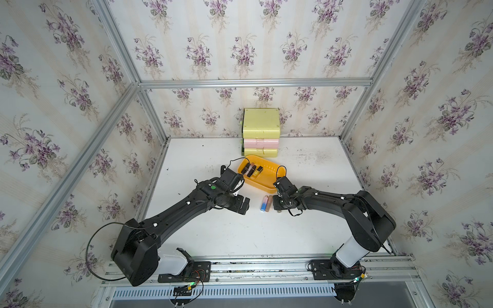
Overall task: Put the lipstick into the storage box
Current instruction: Pick up the lipstick at the center of the board.
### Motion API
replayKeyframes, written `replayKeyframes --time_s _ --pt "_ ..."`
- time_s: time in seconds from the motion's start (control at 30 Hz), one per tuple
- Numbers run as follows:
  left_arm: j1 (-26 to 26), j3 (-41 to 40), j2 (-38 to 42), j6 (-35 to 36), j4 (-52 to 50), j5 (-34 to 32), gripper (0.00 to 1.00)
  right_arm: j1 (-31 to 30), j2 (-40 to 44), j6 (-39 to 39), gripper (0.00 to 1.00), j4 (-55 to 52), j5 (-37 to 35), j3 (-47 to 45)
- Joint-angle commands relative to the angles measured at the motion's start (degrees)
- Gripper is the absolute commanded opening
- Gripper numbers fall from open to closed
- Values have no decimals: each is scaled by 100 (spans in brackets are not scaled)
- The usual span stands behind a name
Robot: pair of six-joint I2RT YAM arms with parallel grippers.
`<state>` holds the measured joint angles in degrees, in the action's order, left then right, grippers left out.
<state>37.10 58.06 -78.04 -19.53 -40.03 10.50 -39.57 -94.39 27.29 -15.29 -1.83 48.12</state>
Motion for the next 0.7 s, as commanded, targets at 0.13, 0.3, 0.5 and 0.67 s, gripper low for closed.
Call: replayKeyframes --time_s 0.13,0.3,0.5,0.67 --pt "-1 12 17 -50 116 96 100 -2 478 5 22 -644 -4 -117" --pt "-7 47 69 -84 184 177 100 61 876 -71 23 -820 66 -55" --pt "-17 91 165 -29 233 196 100 221 1367 -135 23 -991 436 161" --pt "-37 82 293 23 355 250 100 479 1722 -150 23 -993 1105 448"
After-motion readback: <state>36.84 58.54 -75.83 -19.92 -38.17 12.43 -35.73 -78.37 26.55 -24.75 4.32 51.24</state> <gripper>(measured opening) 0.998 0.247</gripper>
